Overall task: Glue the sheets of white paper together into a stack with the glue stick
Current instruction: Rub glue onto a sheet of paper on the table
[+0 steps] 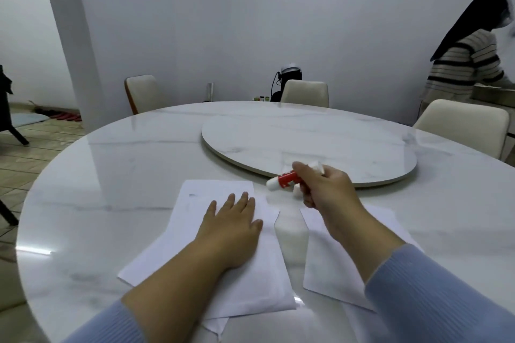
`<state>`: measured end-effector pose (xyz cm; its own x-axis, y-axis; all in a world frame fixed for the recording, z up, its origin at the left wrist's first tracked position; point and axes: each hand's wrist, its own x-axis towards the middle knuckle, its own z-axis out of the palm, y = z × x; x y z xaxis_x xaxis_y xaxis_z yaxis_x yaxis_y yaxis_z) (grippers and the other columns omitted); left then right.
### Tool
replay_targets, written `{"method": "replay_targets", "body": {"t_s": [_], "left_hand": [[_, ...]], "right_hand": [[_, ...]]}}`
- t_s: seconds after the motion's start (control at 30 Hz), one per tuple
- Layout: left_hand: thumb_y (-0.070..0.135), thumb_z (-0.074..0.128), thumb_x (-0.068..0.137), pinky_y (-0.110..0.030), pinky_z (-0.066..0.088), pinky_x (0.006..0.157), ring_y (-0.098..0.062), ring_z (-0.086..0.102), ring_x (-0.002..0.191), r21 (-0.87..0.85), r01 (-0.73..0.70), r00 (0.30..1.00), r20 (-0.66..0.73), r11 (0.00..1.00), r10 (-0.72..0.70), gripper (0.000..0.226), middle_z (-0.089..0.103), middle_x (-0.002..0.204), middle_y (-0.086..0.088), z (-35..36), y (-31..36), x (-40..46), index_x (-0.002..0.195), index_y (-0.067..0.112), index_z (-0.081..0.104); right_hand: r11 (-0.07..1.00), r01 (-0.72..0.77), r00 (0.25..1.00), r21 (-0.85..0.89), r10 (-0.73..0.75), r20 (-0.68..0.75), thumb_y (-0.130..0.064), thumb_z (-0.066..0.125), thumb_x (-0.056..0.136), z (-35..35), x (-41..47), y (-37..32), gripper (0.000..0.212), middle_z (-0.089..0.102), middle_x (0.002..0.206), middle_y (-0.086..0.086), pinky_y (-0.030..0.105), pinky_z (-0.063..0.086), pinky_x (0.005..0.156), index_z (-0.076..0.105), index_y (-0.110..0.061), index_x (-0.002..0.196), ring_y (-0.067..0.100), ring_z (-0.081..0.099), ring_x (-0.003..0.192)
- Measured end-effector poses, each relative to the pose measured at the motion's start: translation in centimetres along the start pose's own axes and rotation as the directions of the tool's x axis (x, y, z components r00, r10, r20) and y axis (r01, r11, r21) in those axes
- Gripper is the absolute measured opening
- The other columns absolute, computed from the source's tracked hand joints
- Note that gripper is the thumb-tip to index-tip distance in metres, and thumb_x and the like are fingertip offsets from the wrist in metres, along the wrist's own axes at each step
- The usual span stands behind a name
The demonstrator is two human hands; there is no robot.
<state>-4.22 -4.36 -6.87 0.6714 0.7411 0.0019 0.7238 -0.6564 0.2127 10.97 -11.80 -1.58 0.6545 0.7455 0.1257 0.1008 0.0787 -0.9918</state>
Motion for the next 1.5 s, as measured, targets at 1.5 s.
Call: {"method": "replay_targets", "body": {"t_s": [1.5], "left_hand": [[0.037, 0.039, 0.096, -0.045, -0.01, 0.115, -0.016, -0.028, 0.14, 0.048, -0.234, 0.887, 0.419, 0.971, 0.193, 0.06, -0.026, 0.153, 0.013, -5.1, -2.0, -3.1, 0.141, 0.054, 0.003]], "right_hand": [[0.983, 0.051, 0.991, 0.176, -0.028, -0.132, -0.035, 0.061, 0.086, -3.8, -4.5, 0.5, 0.023, 0.04, 0.046, -0.004, 0.025, 0.027, 0.046, 0.056, -0.015, 0.076, 0.01, 0.032, 0.041]]}}
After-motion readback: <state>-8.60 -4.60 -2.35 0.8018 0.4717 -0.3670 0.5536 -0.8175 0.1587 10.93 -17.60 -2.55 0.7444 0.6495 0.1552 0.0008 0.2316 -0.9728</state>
